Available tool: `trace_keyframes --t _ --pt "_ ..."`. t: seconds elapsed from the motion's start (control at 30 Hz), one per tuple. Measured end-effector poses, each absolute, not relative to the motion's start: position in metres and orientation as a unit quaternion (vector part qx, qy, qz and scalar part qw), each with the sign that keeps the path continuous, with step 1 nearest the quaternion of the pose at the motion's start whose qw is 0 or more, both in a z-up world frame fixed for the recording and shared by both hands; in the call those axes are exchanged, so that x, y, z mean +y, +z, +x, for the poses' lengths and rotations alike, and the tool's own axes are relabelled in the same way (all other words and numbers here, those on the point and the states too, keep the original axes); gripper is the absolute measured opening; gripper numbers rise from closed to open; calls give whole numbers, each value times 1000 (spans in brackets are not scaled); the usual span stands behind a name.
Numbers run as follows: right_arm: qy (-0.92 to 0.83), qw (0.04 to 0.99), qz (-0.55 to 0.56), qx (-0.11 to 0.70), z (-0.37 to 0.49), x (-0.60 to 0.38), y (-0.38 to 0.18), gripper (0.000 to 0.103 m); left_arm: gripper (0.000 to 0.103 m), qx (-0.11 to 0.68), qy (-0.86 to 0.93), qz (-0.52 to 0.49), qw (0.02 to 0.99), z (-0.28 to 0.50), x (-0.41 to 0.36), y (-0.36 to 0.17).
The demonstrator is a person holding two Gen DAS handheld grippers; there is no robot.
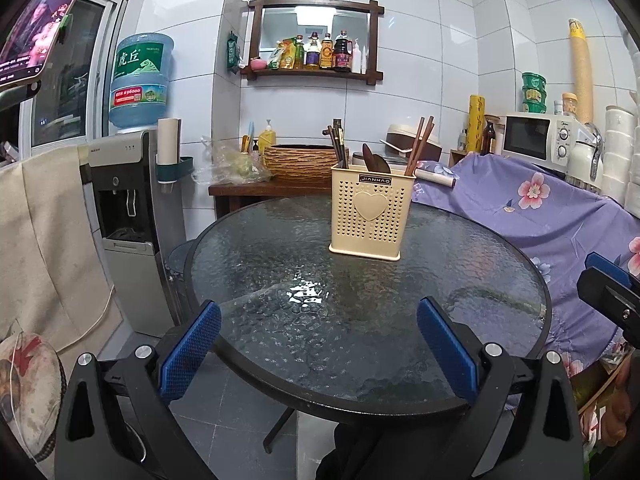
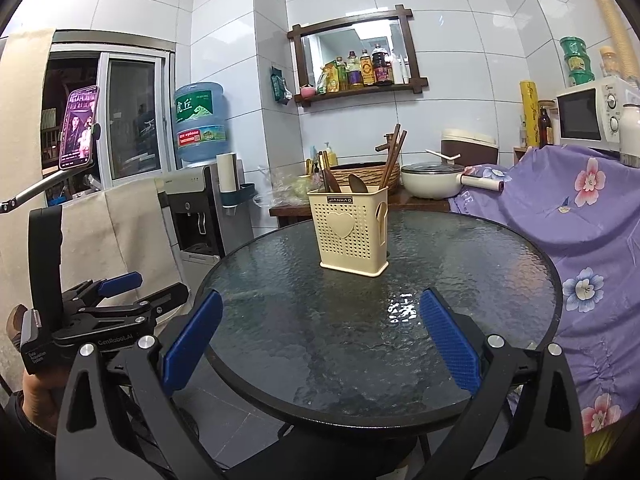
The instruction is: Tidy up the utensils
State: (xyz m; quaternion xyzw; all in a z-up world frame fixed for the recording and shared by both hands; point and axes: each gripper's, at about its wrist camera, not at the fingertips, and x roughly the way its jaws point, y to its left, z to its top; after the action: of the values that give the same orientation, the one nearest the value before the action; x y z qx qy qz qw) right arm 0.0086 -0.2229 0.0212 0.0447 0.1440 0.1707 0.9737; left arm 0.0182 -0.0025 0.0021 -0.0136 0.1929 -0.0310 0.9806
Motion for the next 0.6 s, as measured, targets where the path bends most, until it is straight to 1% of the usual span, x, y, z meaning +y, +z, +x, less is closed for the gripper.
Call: trace_keyframes --t 0.6 --pt "174 973 46 147 9 -222 20 97 97 200 -31 -18 979 19 -1 2"
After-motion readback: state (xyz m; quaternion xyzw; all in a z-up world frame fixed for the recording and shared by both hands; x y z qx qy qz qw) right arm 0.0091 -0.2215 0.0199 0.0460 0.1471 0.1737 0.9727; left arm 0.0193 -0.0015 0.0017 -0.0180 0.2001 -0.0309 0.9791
